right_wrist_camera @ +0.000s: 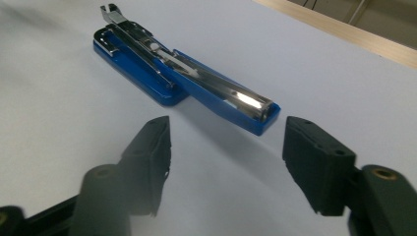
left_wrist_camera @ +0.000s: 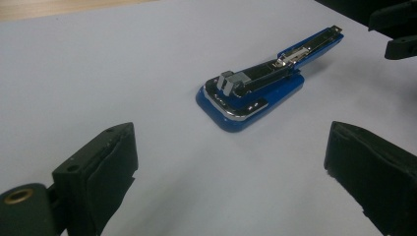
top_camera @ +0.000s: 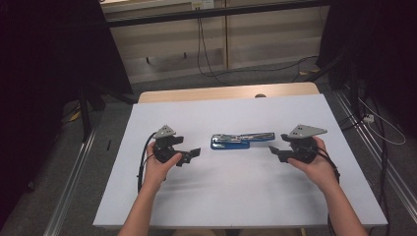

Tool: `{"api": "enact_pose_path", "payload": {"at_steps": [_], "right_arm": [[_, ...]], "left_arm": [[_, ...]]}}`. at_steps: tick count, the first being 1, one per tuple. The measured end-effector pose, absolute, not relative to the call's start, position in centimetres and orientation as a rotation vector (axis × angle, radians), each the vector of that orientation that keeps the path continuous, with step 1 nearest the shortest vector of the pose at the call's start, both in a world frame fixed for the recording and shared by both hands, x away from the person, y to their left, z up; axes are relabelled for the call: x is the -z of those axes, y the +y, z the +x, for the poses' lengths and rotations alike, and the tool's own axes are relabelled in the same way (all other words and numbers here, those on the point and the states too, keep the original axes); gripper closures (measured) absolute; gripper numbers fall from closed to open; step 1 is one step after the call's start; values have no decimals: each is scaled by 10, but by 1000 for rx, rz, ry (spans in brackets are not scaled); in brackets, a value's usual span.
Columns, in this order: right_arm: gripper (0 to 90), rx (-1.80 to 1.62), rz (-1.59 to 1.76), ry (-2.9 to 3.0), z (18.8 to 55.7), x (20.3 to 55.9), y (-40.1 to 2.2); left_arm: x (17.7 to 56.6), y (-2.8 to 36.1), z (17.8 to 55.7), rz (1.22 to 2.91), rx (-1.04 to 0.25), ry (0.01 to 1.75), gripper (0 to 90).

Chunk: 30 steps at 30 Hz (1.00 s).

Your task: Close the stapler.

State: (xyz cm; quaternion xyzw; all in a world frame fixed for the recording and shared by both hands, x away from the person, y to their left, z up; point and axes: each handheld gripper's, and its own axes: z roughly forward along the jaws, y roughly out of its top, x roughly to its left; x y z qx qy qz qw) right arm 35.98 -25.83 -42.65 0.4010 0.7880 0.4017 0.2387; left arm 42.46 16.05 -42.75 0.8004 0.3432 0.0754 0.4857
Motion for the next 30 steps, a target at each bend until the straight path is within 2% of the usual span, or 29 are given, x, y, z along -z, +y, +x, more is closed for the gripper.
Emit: {"api": "enact_pose_path", "payload": {"at_steps": [4, 6, 8, 10, 17, 18, 23, 28, 30], "right_arm": [[548, -1068, 1123, 2141, 358, 429, -264], [572, -1063, 1140, 2133, 358, 431, -266], [645, -1047, 1161, 2124, 359, 434, -269], [677, -1037, 1182, 2108, 360, 436, -271], [866, -1017, 1246, 2074, 365, 444, -278], [882, -1011, 1244, 2078, 367, 445, -278], [900, -984, 1245, 2103, 374, 451, -277], [900, -964, 1238, 2127, 382, 453, -269], [900, -954, 1237, 2125, 384, 453, -268]], "left_arm": [[429, 156, 427, 1959, -203, 817, 107], [430, 154, 429, 1952, -208, 818, 158], [432, 150, 429, 1974, -211, 812, 204], [433, 146, 430, 1998, -222, 806, 237], [437, 132, 434, 2050, -227, 789, 488], [438, 130, 435, 2047, -233, 791, 557], [444, 122, 440, 2073, -233, 822, 753], [451, 116, 445, 2090, -239, 814, 881], [451, 112, 447, 2104, -242, 800, 900]]}}
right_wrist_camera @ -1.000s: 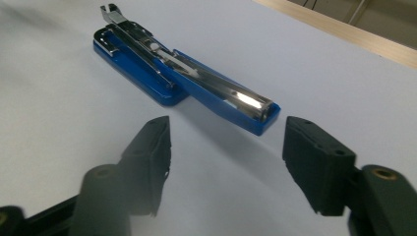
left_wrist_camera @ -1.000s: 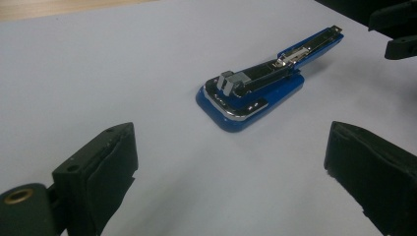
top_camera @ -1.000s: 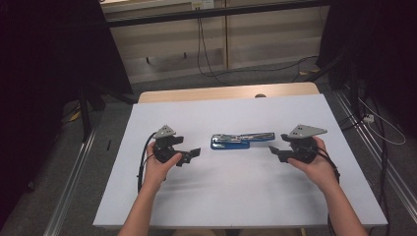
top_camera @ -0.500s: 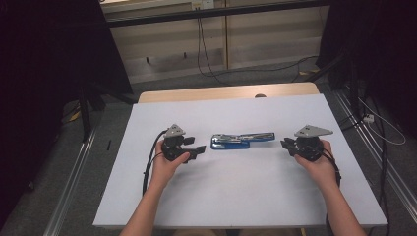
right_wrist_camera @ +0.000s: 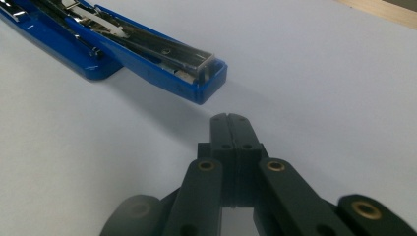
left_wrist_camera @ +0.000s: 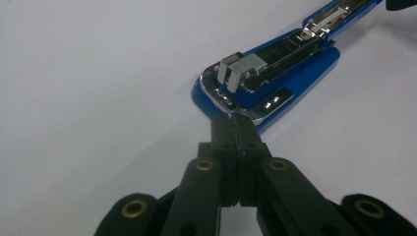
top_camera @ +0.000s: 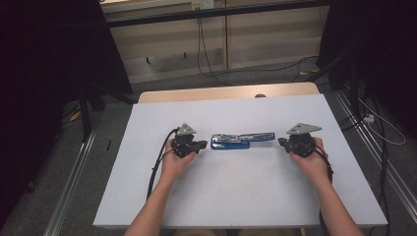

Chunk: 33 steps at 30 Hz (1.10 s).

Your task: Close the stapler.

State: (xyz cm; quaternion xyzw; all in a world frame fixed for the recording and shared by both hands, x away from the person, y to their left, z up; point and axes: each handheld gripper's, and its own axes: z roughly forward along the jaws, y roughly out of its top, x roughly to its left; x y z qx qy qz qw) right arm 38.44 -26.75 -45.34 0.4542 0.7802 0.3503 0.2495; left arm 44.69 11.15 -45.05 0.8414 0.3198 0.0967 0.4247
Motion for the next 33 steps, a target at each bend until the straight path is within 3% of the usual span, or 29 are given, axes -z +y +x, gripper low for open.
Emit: {"api": "enact_pose_path", "payload": {"at_steps": [33], "right_arm": [[900, -960, 1220, 2212, 392, 457, -259]], "left_arm": [[457, 83, 445, 2084, -252, 745, 900]]}}
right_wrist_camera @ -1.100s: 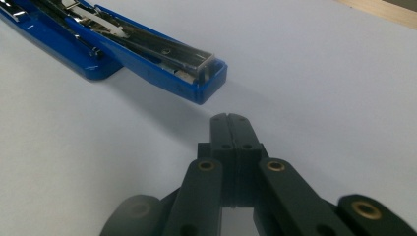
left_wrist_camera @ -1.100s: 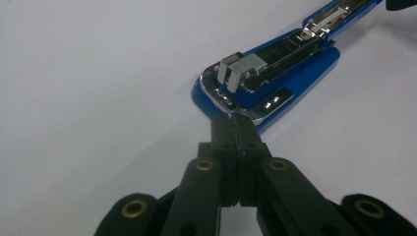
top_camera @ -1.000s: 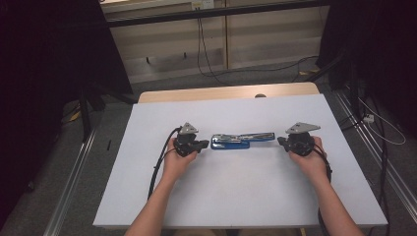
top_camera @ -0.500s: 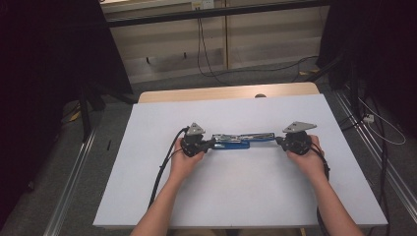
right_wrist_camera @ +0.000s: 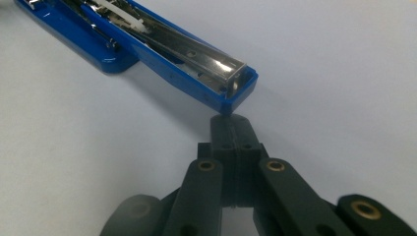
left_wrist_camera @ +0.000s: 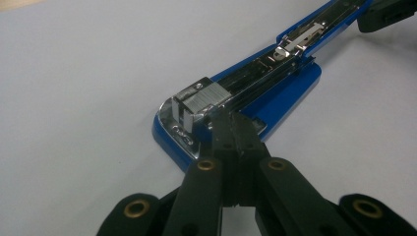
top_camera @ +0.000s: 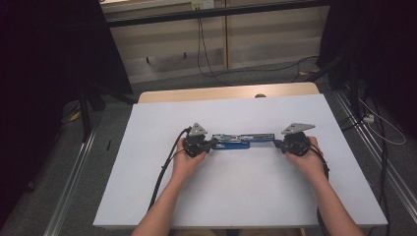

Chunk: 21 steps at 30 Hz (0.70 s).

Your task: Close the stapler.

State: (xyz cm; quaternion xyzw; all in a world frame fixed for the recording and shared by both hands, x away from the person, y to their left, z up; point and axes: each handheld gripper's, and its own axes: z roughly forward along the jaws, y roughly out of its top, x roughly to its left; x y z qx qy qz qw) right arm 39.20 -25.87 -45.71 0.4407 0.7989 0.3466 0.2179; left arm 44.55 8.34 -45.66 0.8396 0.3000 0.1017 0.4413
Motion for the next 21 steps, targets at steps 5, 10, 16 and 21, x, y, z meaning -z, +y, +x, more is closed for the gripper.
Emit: {"api": "enact_pose_path", "payload": {"at_steps": [5, 10, 16, 21], "right_arm": [[900, -1006, 1220, 2200, 392, 455, -258], [900, -1051, 1221, 2183, 392, 455, -259], [900, -1057, 1201, 2183, 393, 455, -257], [900, -1076, 1189, 2171, 393, 452, -256]], "left_arm": [[456, 85, 446, 2087, -259, 750, 900], [455, 84, 448, 2091, -257, 754, 900], [455, 82, 449, 2099, -248, 751, 900], [454, 82, 450, 2104, -259, 755, 900]]}}
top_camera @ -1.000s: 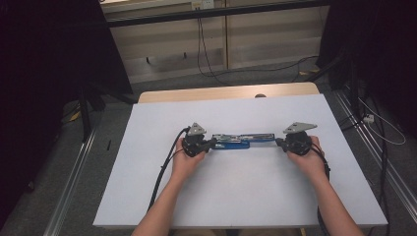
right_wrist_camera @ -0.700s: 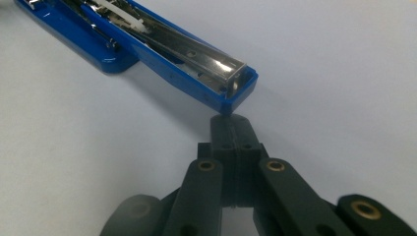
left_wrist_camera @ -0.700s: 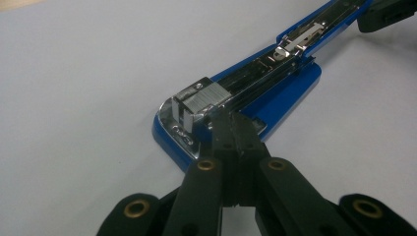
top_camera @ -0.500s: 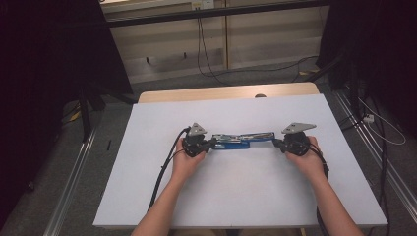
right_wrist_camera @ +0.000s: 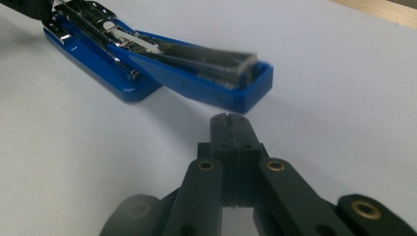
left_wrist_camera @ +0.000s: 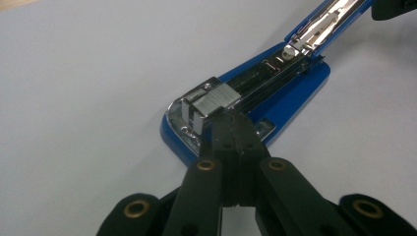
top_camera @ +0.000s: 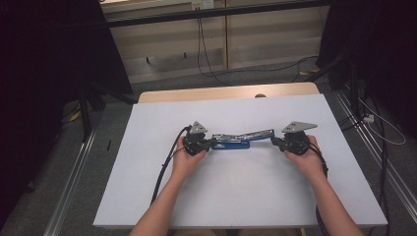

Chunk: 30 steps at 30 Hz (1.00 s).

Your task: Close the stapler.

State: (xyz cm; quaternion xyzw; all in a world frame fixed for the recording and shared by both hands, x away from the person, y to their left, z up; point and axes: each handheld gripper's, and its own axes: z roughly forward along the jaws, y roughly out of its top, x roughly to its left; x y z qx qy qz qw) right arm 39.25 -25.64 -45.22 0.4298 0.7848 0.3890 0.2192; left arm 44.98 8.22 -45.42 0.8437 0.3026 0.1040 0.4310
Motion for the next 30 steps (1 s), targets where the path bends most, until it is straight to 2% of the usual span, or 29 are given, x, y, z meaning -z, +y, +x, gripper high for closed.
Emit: {"api": "enact_pose_path", "payload": {"at_steps": [13, 19, 21, 28, 30], "right_arm": [[900, -1116, 1165, 2178, 391, 450, -250], [894, -1169, 1179, 2171, 388, 451, -249], [847, -1173, 1176, 2170, 386, 451, -248], [653, -1194, 1210, 2145, 378, 452, -248], [611, -1194, 1199, 2148, 376, 451, -247]], "left_arm": [[454, 82, 447, 2111, -243, 741, 900], [448, 83, 443, 2088, -193, 736, 844], [447, 84, 442, 2071, -173, 746, 819], [441, 89, 437, 2070, -148, 775, 566], [440, 93, 435, 2060, -149, 799, 460]]}}
